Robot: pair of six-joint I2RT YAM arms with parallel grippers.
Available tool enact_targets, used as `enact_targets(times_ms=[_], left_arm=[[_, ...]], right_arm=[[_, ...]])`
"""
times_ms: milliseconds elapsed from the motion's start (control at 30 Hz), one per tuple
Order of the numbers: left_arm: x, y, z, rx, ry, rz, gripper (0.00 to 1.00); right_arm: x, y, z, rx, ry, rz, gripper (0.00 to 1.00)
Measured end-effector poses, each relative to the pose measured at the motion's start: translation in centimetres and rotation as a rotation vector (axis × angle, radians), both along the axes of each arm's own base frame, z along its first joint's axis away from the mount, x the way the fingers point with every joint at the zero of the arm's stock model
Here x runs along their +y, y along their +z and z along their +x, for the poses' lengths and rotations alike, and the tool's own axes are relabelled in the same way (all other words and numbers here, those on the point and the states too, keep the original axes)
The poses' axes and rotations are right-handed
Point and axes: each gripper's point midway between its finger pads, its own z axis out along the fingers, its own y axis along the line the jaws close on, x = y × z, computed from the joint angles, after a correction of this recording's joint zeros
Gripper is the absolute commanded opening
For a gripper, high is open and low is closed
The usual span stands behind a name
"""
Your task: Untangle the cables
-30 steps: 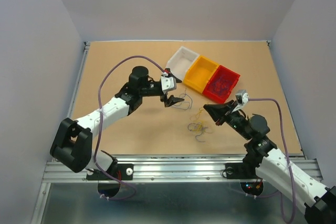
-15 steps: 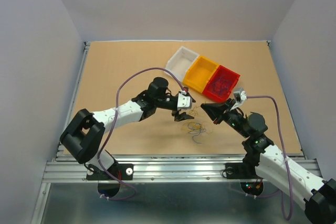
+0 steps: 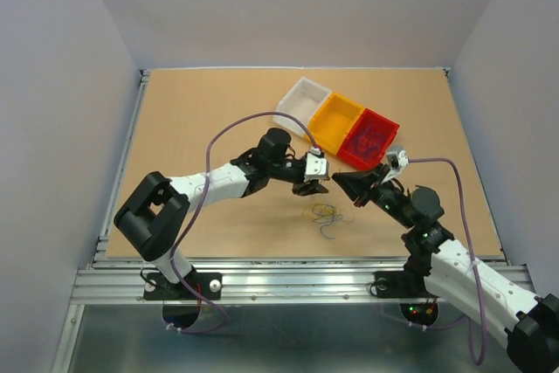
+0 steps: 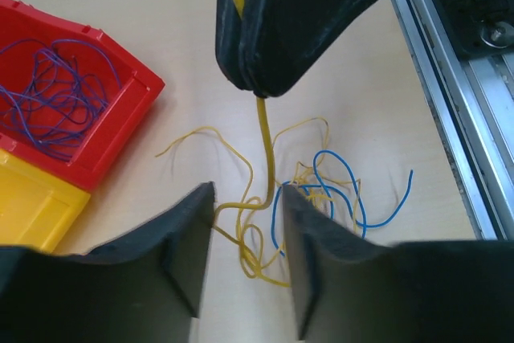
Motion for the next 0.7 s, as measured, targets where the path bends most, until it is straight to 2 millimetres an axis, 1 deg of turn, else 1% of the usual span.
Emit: enact_targets(times_ms=[33, 67, 133, 267, 300, 333, 400, 500, 567, 633, 700], left_arm=[[0.0, 0.2, 0.0, 0.003, 0.004, -0.004, 0.31], [0.0, 0.5, 0.1, 0.000, 0.008, -0.009, 0.18], [0.0, 1.3, 0.2, -0.009, 0.019, -0.024, 0.07], [0.1, 2.5, 0.3, -0.026, 0.036, -0.044, 0.00], [0.2, 2.9, 0.4, -0.032, 0.040, -0.051, 0.00], [0.3, 3.2, 0.5, -0.038, 0.047, -0.056, 0.00], [0.6, 4.0, 0.9, -0.048, 0.065, -0.068, 0.00], [1.5, 5.9, 1.6, -0.056, 0.107, -0.097, 0.00], [2.4, 7.5, 2.0, -0.061, 0.137, -0.126, 0.00], [3.3, 9.6, 2.2, -0.068, 0.163, -0.165, 0.00], [4.2, 11.6, 2.2, -0.078, 0.178, -0.202, 0.00]], right_arm=[[0.0, 0.1, -0.1, -0.001, 0.004, 0.000, 0.00], [0.1, 0.2, -0.1, -0.005, 0.010, 0.001, 0.01], [0.2, 0.6, -0.2, -0.013, 0.020, 0.007, 0.01], [0.4, 2.0, -0.4, -0.038, 0.034, 0.025, 0.01], [0.4, 2.4, -0.4, -0.046, 0.034, 0.030, 0.13], [0.4, 2.7, -0.4, -0.050, 0.034, 0.035, 0.28], [0.3, 3.0, -0.5, -0.065, 0.032, 0.037, 0.52], [0.3, 2.8, -0.1, -0.070, 0.018, 0.028, 0.64], [0.3, 2.6, 0.3, -0.074, 0.007, 0.019, 0.66], [0.5, 2.2, 0.9, -0.079, -0.004, 0.003, 0.67], [0.9, 1.1, 1.5, -0.088, -0.001, -0.017, 0.67]])
